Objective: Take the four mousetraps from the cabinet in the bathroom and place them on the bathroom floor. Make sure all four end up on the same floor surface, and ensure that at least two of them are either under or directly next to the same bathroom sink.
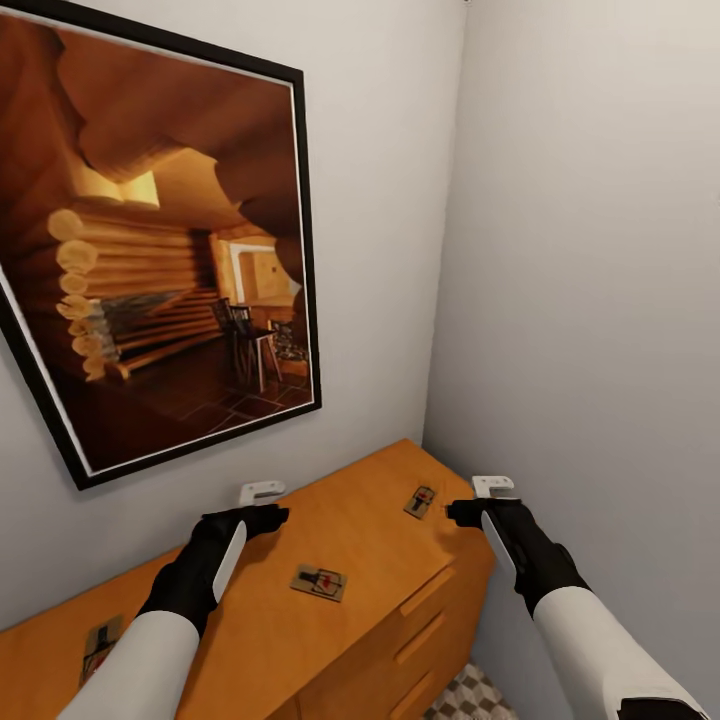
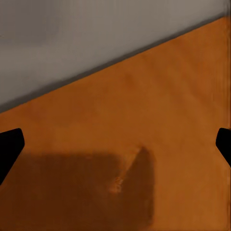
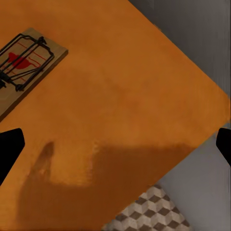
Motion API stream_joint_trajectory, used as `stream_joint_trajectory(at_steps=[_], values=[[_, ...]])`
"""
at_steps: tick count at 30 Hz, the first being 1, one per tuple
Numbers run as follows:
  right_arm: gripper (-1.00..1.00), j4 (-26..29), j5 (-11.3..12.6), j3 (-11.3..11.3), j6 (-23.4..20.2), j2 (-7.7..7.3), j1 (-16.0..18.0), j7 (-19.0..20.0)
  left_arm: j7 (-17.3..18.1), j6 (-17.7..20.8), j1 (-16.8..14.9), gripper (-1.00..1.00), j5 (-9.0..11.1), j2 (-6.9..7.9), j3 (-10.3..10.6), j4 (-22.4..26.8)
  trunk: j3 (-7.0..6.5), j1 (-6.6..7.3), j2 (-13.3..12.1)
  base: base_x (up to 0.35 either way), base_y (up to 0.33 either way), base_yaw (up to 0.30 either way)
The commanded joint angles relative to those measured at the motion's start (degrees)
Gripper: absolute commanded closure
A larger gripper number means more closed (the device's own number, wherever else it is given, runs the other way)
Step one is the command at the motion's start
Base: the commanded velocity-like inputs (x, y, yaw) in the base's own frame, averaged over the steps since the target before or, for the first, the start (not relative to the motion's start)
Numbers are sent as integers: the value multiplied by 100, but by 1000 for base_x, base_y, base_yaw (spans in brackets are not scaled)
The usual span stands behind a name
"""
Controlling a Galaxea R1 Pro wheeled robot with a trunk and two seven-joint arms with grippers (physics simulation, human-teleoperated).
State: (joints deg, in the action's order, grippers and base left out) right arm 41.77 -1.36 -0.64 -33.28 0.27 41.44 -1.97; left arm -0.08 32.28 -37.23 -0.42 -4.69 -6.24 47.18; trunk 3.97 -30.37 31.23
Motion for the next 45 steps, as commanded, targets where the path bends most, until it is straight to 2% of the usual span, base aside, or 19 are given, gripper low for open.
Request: stream_joint_trajectory(at_steps=[1, 24, 28, 31, 34, 35, 38, 42, 45], values=[[-100, 6, -13, -6, -29, 4, 5, -5, -1, 32, -4, -100, -2, -6, -18, 10, 11, -3, 11, 0, 0, -153], [-100, 16, -11, -1, -37, 39, 5, -9, -3, 24, -4, -100, -2, -1, -18, 10, 8, -3, 11, 0, 0, -19], [-100, 24, -23, 10, -42, 148, 5, -21, -7, 24, -4, -100, -2, -9, -18, 10, 8, -3, 11, 0, 0, 0], [-100, 39, -49, 21, -45, 381, 5, -116, -8, 24, -4, -100, -2, -15, -18, 10, 8, -3, 11, 0, 0, 0], [-100, 44, -66, 28, -43, 604, 5, -391, -9, 24, -4, -100, -2, -14, -18, 10, 8, -3, 11, 0, 0, 0], [-100, 47, -68, 32, -25, 766, 5, -699, -9, 24, -4, -100, -2, -14, -18, 10, 8, -3, 11, 0, 0, 0], [-100, 50, -62, 44, 8, 973, 5, -1243, -9, 24, -4, -100, -2, -14, -18, 10, 8, -3, 11, 0, 0, 0], [-100, 94, -45, 103, 46, 973, 7, -1864, -10, 24, -4, -100, -1, -14, -18, 10, 8, -3, 11, 0, 0, 0], [-100, 146, -25, 149, 61, 973, 17, -2016, -10, 24, -4, -100, -1, -14, -16, 10, 8, -3, 11, 0, 0, 0]])
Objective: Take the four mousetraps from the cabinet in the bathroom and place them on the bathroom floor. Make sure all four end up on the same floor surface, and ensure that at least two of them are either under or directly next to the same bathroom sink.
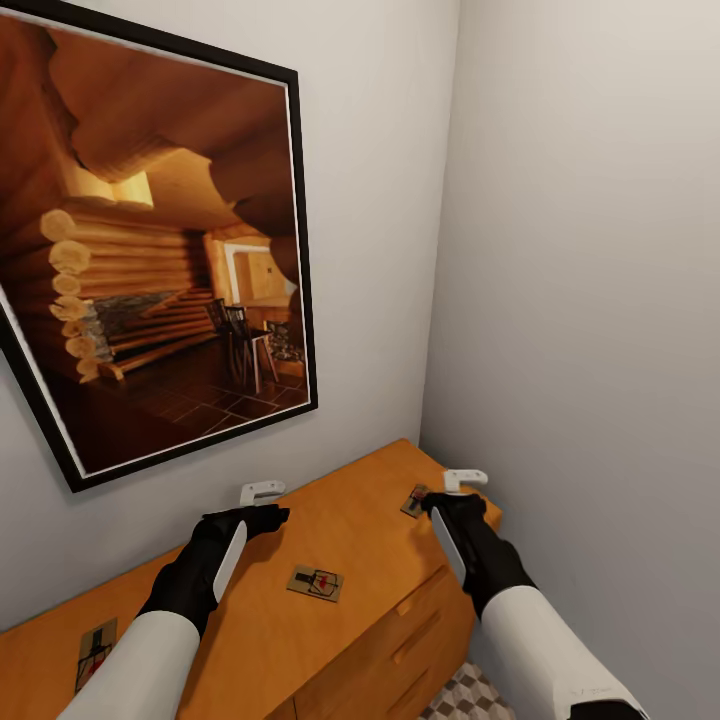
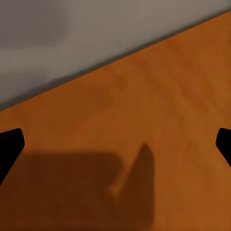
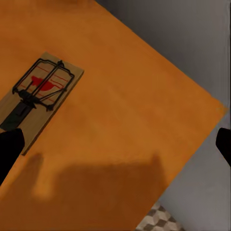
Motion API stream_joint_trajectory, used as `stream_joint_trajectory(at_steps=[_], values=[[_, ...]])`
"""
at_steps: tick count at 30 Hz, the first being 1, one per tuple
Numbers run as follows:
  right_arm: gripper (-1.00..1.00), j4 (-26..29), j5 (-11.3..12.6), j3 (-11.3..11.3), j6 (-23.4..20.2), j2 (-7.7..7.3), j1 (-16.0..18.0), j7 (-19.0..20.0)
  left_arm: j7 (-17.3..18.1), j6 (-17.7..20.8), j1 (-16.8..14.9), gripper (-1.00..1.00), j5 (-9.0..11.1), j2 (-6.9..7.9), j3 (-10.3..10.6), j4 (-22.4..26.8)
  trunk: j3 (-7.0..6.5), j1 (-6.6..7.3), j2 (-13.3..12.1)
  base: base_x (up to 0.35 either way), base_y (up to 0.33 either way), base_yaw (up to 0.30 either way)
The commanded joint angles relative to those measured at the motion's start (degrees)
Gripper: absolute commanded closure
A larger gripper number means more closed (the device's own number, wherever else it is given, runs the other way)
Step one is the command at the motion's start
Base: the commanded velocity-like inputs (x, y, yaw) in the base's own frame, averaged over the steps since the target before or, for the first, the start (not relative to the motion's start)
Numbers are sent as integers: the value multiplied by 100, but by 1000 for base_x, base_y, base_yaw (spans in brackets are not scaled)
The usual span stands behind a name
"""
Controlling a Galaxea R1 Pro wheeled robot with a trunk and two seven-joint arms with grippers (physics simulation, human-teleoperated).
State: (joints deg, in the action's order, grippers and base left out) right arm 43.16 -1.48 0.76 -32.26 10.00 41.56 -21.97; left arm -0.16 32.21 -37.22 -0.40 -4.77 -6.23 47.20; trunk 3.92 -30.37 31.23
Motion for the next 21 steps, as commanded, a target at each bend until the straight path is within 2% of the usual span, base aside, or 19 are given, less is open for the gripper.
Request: stream_joint_trajectory(at_steps=[1, 6, 7, 10, 13, 17, 21], values=[[-100, 30, 7, 20, -39, 0, 11, -51, -2, 31, -4, -100, -3, -6, -16, 9, 12, -3, 11, 0, 0, 0], [-100, 120, 393, 61, -36, 0, 42, -164, -2, 31, -4, -100, -3, 0, -16, 9, 12, -3, 11, 0, 0, 0], [-100, 137, 571, 70, -36, 0, 71, -189, -2, 31, -4, -100, -3, 1, -17, 9, 12, -3, 11, 0, 0, 0], [-100, 151, 770, 80, -35, 0, 133, -229, -2, 31, -4, -100, -3, 2, -18, 9, 12, -3, 11, 0, 0, 0], [-100, 160, 896, 87, -25, 0, 203, -335, -2, 31, -4, -100, -3, 2, -19, 9, 12, -3, 11, 0, 0, 0], [-100, 162, 945, 89, 57, 0, 235, -516, -2, 31, -4, -100, -4, 3, -19, 9, 12, -3, 11, 0, 0, 0], [-100, 141, 950, 102, 519, 0, 249, -863, -2, 31, -4, -100, -4, 3, -19, 9, 12, -3, 11, 0, 0, 0]])
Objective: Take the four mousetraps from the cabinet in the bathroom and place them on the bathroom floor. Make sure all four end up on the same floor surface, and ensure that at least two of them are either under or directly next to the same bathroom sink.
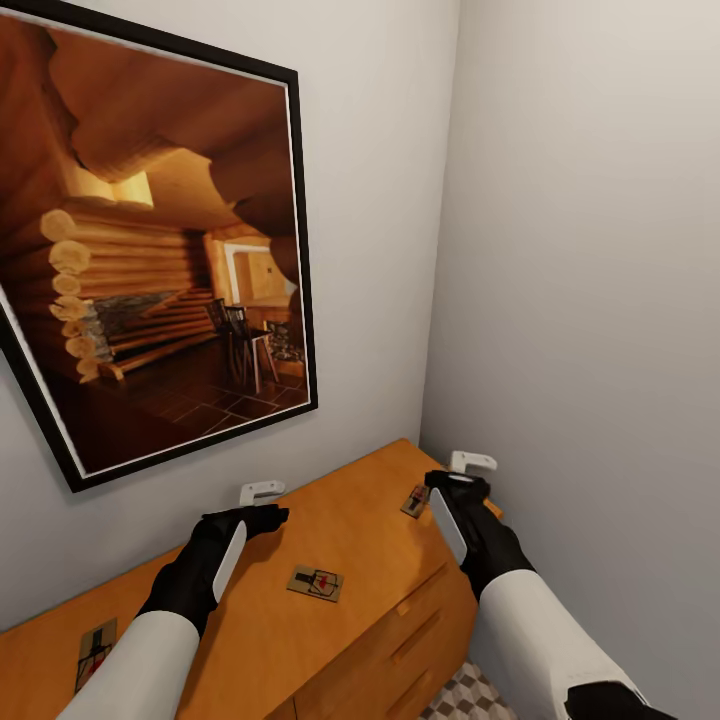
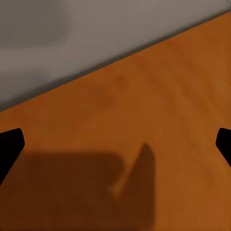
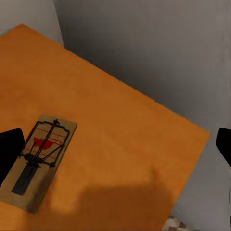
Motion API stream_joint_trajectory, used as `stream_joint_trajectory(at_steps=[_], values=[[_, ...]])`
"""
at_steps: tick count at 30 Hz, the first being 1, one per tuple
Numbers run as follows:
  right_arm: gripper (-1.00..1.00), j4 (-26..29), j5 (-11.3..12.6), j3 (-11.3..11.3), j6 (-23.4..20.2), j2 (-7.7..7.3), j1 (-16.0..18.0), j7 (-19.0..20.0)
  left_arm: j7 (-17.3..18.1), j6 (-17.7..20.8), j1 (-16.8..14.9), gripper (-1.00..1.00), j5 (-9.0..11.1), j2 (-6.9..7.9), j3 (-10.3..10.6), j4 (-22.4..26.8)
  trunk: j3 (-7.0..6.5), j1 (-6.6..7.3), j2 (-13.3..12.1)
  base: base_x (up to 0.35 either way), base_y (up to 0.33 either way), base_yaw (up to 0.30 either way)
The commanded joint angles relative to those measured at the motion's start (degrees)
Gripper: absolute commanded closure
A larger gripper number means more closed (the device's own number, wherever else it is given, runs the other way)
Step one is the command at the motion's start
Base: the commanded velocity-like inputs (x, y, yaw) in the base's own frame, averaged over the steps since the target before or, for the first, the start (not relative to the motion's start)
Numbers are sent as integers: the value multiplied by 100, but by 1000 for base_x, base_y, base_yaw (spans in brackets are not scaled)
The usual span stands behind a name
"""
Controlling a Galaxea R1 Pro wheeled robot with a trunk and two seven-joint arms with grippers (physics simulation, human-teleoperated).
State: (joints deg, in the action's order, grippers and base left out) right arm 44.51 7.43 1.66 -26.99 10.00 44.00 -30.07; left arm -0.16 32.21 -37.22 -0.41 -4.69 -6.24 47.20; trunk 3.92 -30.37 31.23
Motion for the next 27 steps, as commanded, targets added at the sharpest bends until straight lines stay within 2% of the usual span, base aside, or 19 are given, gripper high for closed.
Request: stream_joint_trajectory(at_steps=[1, 4, 5, 7, 16, 20, 21, 22, 25, 26, 27], values=[[-100, -21, 52, 57, 280, 0, 8, -244, -2, 31, -4, -100, -3, -6, -17, 9, 12, -3, 11, 0, 0, 0], [-100, -73, 15, 203, 723, 0, 10, -573, -2, 31, -4, -100, -3, -8, -17, 9, 12, -3, 11, 0, 0, 0], [-100, -126, -25, 339, 973, 0, 11, -792, -2, 31, -4, -100, -3, -10, -17, 9, 12, -3, 11, 0, 0, 0], [-100, -167, -60, 461, 1145, 0, 11, -978, -2, 31, -4, -100, -3, -12, -17, 9, 12, -3, 11, 0, 0, 0], [-100, -237, -67, 821, 1411, 0, 12, -1321, -2, 31, -4, -100, -3, -14, -12, 9, 12, -3, 11, 0, 0, 0], [-100, -297, 76, 1168, 1449, 0, 12, -1346, -2, 31, -4, -100, -3, -14, -10, 9, 12, -3, 11, 0, 0, 0], [-100, -326, 141, 1245, 1454, 0, 12, -1347, -2, 31, -4, -100, -3, -14, -10, 9, 12, -3, 11, 0, 0, 0], [-100, -395, 327, 1405, 1467, 0, 12, -1346, -2, 31, -4, -100, -3, -16, -9, 9, 12, -3, 11, 0, 0, 0], [-100, -468, 771, 1660, 1484, 0, 12, -1336, -2, 31, -4, -100, -3, -20, -13, 9, 12, -3, 11, 0, 0, 0], [-100, -482, 956, 1753, 1488, 0, 12, -1330, -2, 31, -4, -100, -3, -20, -14, 9, 12, -3, 11, 0, 0, 0], [-100, -503, 1349, 1960, 1495, 0, 12, -1317, -2, 31, -4, -100, -3, -20, -15, 9, 12, -3, 11, 0, 0, 0]])
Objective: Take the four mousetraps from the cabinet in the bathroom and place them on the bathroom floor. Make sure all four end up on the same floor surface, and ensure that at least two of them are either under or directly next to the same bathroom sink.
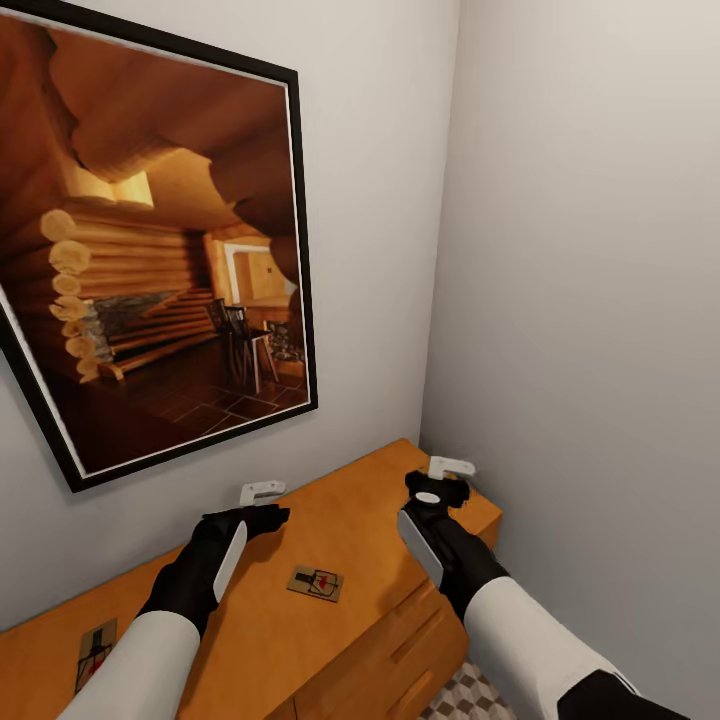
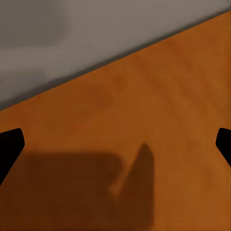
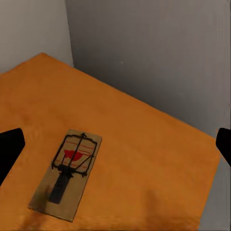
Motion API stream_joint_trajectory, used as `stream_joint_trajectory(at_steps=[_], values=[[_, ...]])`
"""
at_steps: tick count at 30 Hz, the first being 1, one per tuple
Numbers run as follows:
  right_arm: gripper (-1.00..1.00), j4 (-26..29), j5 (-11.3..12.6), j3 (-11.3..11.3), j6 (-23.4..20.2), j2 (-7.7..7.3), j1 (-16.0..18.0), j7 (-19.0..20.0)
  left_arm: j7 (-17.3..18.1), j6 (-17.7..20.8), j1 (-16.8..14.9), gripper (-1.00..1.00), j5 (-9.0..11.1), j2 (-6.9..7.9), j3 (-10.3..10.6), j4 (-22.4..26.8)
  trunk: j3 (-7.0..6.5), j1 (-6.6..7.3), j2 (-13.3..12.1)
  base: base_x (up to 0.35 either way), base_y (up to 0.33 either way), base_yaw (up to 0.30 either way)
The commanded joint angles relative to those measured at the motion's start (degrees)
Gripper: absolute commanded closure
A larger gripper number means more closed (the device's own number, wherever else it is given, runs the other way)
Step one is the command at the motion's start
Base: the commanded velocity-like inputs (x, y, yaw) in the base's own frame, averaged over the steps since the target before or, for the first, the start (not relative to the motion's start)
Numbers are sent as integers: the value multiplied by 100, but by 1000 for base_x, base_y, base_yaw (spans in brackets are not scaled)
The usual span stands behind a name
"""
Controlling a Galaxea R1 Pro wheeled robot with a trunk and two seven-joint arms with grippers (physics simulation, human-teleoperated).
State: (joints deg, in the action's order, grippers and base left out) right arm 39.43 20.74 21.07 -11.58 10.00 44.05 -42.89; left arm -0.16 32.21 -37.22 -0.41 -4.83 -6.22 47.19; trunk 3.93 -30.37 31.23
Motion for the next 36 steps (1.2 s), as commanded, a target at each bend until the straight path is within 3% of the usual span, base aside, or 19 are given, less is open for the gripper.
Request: stream_joint_trajectory(at_steps=[1, 7, 11, 18, 36], values=[[-100, -2, 215, 126, -42, 0, 7, -27, -2, 31, -4, -100, -3, -5, -18, 9, 12, -3, 11, 0, 0, 0], [-100, -34, 1233, 576, -32, 0, 7, 59, -2, 31, -4, -100, -1, 4, -19, 9, 12, -3, 11, 0, 0, 0], [-100, -43, 1468, 648, -30, 0, 7, 71, -2, 31, -4, -100, -2, 1, -18, 9, 12, -3, 11, 0, 0, 0], [-100, -50, 1626, 694, 10, 0, 7, 10, -2, 31, -4, -100, -2, 8, -19, 9, 12, -3, 11, 0, 0, 0], [-100, -44, 1597, 701, 23, 0, 7, 69, -5, 26, -4, -100, -1, -2, -19, 9, 12, -3, 11, 0, 0, 0]])
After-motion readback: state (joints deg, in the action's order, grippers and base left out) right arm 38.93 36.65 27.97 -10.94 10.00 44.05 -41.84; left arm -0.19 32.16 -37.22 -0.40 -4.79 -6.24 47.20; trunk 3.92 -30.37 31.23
